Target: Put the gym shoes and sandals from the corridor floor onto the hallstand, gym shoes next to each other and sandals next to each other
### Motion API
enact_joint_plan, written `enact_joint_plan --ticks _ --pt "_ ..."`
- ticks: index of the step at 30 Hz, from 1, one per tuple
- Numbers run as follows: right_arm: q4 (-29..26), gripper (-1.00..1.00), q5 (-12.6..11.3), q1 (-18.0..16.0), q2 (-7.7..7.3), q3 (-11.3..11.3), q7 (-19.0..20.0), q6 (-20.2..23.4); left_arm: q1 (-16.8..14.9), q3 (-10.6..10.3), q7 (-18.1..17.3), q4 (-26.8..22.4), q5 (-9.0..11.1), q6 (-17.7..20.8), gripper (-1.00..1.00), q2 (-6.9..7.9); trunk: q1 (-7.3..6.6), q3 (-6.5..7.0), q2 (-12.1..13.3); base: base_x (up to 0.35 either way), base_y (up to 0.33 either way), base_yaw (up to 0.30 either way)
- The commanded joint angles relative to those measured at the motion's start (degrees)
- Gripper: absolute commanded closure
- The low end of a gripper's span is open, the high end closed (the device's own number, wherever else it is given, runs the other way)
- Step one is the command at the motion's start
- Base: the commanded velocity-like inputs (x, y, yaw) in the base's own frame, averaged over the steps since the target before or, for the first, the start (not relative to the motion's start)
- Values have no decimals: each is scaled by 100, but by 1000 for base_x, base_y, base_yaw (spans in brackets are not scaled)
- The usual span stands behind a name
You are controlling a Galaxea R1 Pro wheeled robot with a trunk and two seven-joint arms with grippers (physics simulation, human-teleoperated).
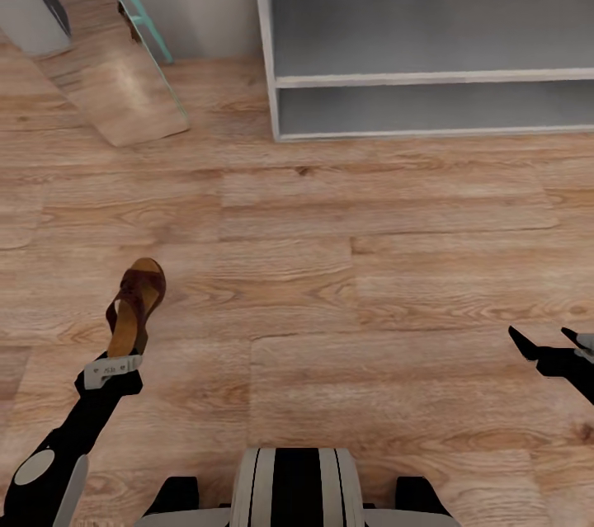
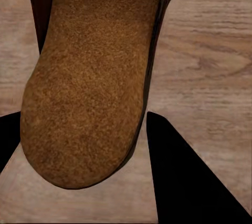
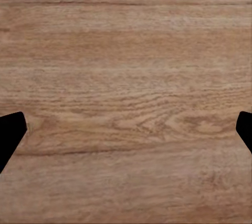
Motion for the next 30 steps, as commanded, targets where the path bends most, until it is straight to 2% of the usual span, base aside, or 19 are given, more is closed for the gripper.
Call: enact_joint_plan --ticks 1,14,18,20,22,23,27,30 --pt "-1 -100 -1 1 2 6 1 -5 0 3 -11 2 -17 -6 100 -1 0 0 0 0 0 285" --pt "-3 -100 14 8 3 74 18 -25 0 12 -12 61 -18 -31 100 -2 0 0 0 0 0 285" --pt "1 -100 46 11 5 249 137 -17 0 16 -10 68 -17 -33 100 -2 0 0 0 0 0 285" --pt "3 -100 81 13 5 453 210 -8 0 18 -9 71 -17 -32 100 -2 0 0 0 0 0 285" --pt "3 -100 154 13 4 555 238 -5 0 18 -8 72 -17 -33 100 -2 0 0 0 0 0 285" --pt "3 -100 266 13 7 621 259 -3 0 16 -8 72 -17 -34 100 -2 0 0 0 0 0 285" --pt "4 -100 477 14 15 706 283 -5 0 12 -5 73 -17 -34 100 -4 0 0 0 0 0 285" --pt "4 -100 530 14 20 727 289 -6 0 12 -4 73 -17 -36 100 -6 0 0 0 0 0 285"
